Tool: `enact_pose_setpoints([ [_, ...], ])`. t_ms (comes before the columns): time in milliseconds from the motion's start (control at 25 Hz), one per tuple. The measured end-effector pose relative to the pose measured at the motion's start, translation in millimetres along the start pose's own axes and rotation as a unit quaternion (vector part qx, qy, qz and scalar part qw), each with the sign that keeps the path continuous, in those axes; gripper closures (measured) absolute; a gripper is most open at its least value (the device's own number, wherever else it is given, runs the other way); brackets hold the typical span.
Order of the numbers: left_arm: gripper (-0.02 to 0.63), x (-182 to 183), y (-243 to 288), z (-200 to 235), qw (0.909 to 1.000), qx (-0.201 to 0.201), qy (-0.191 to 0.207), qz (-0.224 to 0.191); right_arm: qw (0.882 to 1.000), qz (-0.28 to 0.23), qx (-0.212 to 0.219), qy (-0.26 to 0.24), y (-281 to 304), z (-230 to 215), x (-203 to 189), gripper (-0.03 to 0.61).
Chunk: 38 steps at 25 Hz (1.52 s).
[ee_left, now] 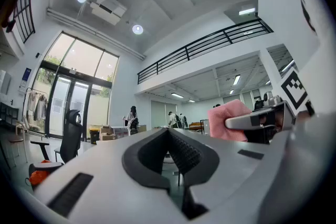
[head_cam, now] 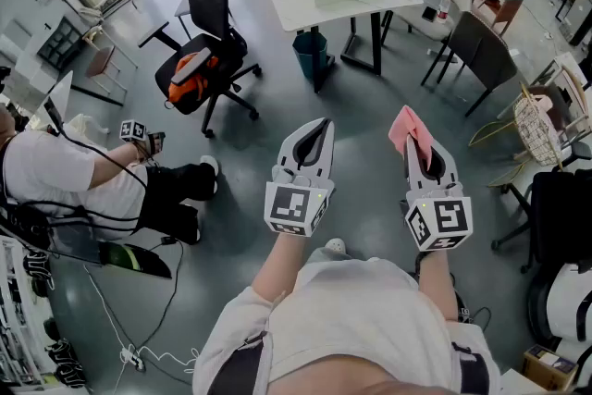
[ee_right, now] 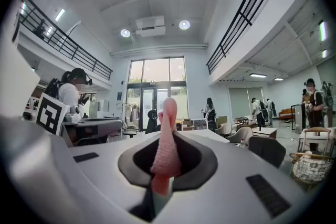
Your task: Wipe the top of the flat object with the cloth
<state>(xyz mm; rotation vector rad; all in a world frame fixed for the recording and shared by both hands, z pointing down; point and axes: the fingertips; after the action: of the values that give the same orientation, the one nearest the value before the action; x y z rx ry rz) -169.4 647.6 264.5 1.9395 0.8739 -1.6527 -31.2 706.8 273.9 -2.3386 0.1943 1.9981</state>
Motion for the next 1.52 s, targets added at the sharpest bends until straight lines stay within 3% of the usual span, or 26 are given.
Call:
enact_pose_setpoints([
  [640, 0.601, 1, -5, 4, 1.0, 0.002, -0.004, -0.002, 1.0, -0.001, -0.003, 0.001, 0, 6, -1, 0.549],
  [1040, 0.601, -8, -9, 33, 1.0, -0.001, -0.004, -0.007, 1.0, -0.016, -0.014, 0.011, 18, 20, -4, 0.549],
  [1520, 0.601, -26, 42, 66, 0.9999, 0.01, -0.01, -0.002, 1.0, -0.012, -0.005, 0.016, 77, -5, -3, 0.549],
])
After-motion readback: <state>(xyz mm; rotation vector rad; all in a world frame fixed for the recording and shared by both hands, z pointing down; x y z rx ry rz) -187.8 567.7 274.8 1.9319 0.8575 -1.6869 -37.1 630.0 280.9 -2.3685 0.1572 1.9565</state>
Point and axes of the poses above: the fingertips, and each gripper's own axes: y forward along the fingers, z to its left, x out of its top, and after that the axes turned 7 degrees about y, right-handed
